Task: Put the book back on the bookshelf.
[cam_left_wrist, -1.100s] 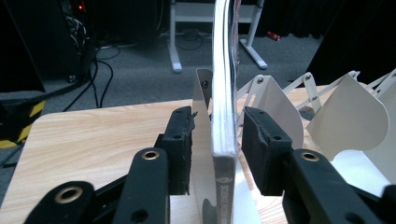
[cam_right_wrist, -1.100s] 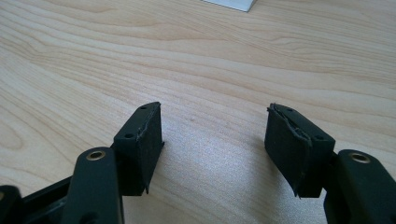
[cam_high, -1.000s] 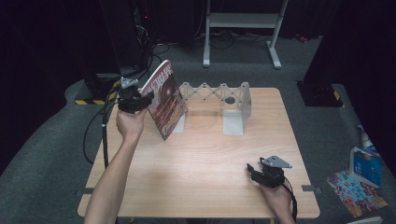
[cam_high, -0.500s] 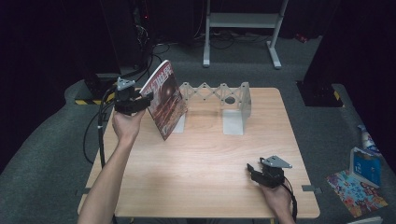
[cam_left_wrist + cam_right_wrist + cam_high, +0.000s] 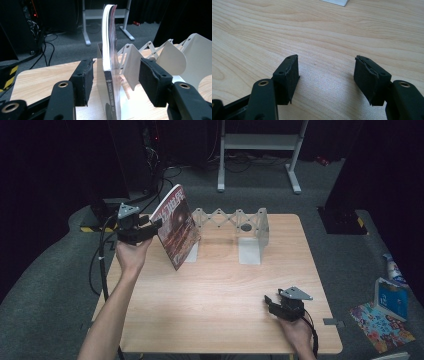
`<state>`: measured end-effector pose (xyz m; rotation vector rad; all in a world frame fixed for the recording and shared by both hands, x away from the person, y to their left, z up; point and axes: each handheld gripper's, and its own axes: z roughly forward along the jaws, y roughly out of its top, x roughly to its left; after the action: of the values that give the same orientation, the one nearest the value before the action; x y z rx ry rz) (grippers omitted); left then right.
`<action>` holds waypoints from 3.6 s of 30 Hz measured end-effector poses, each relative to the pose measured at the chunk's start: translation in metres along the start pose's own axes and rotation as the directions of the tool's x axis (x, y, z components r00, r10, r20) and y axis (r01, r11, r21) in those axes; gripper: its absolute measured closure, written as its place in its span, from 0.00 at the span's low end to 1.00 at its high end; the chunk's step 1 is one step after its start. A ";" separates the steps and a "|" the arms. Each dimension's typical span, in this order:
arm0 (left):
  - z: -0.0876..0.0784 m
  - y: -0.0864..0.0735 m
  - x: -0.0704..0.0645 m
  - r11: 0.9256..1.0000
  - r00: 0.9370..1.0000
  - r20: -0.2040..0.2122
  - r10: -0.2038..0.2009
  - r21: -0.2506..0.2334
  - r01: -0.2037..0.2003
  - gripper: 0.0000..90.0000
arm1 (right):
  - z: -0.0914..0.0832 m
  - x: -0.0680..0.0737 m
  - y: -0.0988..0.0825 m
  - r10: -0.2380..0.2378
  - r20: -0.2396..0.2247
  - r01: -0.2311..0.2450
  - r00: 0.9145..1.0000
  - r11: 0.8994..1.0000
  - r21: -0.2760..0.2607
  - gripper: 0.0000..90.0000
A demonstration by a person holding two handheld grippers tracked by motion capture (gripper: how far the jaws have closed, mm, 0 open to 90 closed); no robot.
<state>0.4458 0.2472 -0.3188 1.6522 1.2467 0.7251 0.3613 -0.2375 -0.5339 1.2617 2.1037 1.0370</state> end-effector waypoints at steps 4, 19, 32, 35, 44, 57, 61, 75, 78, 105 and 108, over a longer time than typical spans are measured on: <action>-0.006 0.000 0.000 1.000 1.000 0.008 0.005 -0.013 -0.005 0.50 | 0.000 0.000 0.000 0.002 0.000 -0.002 1.000 1.000 0.001 0.41; -0.021 -0.003 0.001 0.999 1.000 0.028 0.006 -0.047 -0.005 0.47 | 0.000 0.000 0.000 0.001 0.000 -0.001 1.000 1.000 0.000 0.41; -0.034 -0.019 0.004 0.998 0.998 0.058 -0.011 -0.061 0.015 0.45 | 0.000 0.000 0.000 0.003 0.000 -0.003 1.000 1.000 0.001 0.41; -0.036 -0.023 0.003 0.998 0.998 0.065 -0.015 -0.061 0.019 0.45 | 0.000 0.000 0.000 0.001 0.000 -0.001 1.000 1.000 0.000 0.41; -0.042 -0.038 0.002 0.998 0.996 0.087 -0.019 -0.050 0.023 0.44 | 0.000 0.000 0.000 0.001 0.001 -0.001 1.000 1.000 0.000 0.41; -0.047 -0.059 0.001 0.998 0.991 0.119 -0.053 -0.039 0.058 0.44 | 0.000 0.000 0.000 0.001 0.000 -0.001 1.000 1.000 -0.001 0.41; -0.048 -0.064 0.002 0.997 0.990 0.127 -0.061 -0.039 0.066 0.44 | 0.000 0.000 0.000 0.001 0.000 -0.001 1.000 1.000 -0.001 0.41; -0.049 -0.081 -0.002 0.994 0.978 0.183 -0.095 -0.034 0.103 0.44 | 0.000 0.000 0.000 0.001 0.000 -0.001 1.000 1.000 -0.001 0.41; -0.050 -0.084 -0.003 0.994 0.977 0.191 -0.098 -0.032 0.106 0.44 | 0.000 0.000 0.000 0.001 0.000 -0.001 1.000 1.000 -0.001 0.41; -0.044 -0.116 -0.009 0.996 0.980 0.179 -0.087 0.013 0.086 0.44 | 0.000 0.000 0.000 0.002 0.001 -0.002 1.000 1.000 -0.001 0.41; -0.043 -0.117 -0.010 0.997 0.981 0.177 -0.082 0.014 0.081 0.44 | 0.000 0.000 0.000 0.002 0.001 -0.002 1.000 1.000 -0.001 0.41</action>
<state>0.3579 0.2597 -0.4072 1.6234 1.1827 0.5116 0.3613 -0.2371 -0.5340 1.2634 2.1016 1.0378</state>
